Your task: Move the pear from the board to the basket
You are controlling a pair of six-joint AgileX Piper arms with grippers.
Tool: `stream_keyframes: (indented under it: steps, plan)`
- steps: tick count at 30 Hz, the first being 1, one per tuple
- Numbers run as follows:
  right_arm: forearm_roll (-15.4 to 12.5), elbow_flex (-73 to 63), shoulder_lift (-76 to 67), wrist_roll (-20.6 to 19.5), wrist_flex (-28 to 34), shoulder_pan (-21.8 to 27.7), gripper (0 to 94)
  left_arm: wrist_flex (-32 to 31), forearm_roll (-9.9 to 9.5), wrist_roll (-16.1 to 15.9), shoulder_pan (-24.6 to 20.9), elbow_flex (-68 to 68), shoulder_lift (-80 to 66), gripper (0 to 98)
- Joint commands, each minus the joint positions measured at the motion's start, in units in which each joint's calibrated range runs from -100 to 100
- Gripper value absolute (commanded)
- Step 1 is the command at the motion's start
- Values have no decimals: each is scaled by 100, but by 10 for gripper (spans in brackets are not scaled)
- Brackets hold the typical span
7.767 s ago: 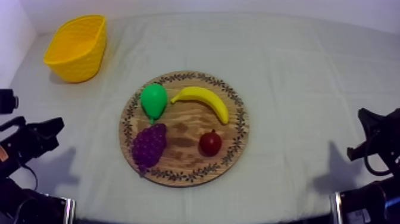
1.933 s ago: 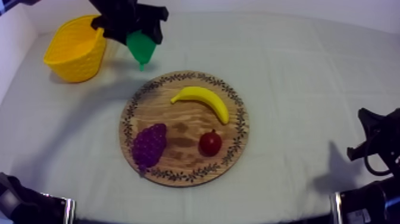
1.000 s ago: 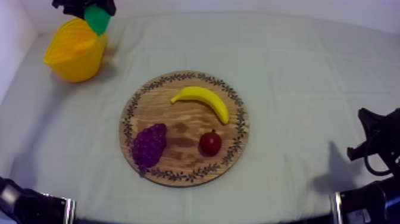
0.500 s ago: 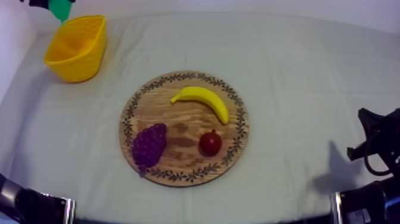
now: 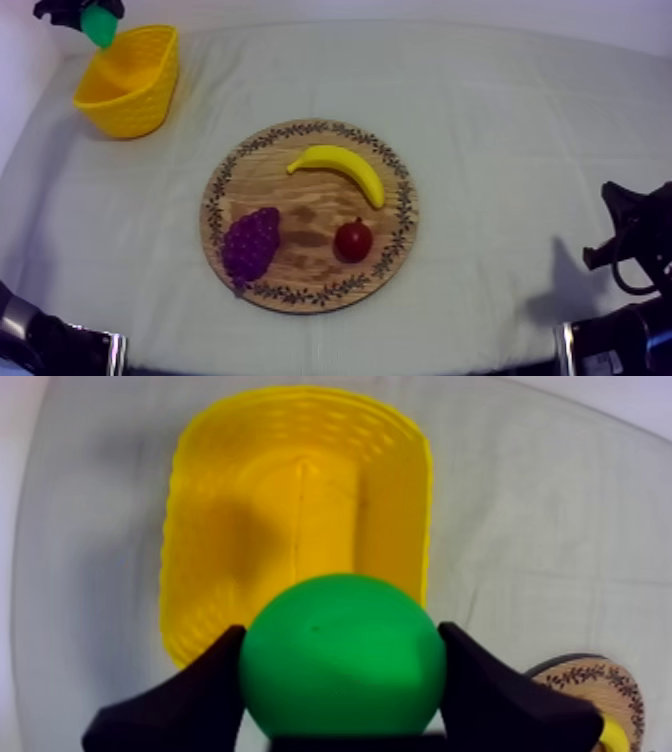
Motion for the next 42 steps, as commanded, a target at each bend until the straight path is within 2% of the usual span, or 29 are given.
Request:
stream_keyframes:
  steps: [1, 20, 25, 32, 34, 42]
  plan:
    - [-3, -2, -3, -2, 2, -2, 4, -62, -18, 0, -19, -43, 196, 541]
    - [-3, -2, -3, 0, 2, -2, 4, -401, 91, -95, -234, -707, 2053, 550]
    - [-3, -2, -3, 1, 2, -2, 4, -516, 167, -94, -288, -740, 2182, 624]
    - [-3, -2, -3, 0, 2, -2, 4, -735, 186, -123, -287, -645, 2154, 866]
    - [-3, -2, -3, 0, 2, -2, 4, -766, 189, -127, -285, -610, 2125, 909]
    - [-3, -2, -3, -2, 2, -2, 4, -794, 166, -92, -282, -397, 1943, 953]
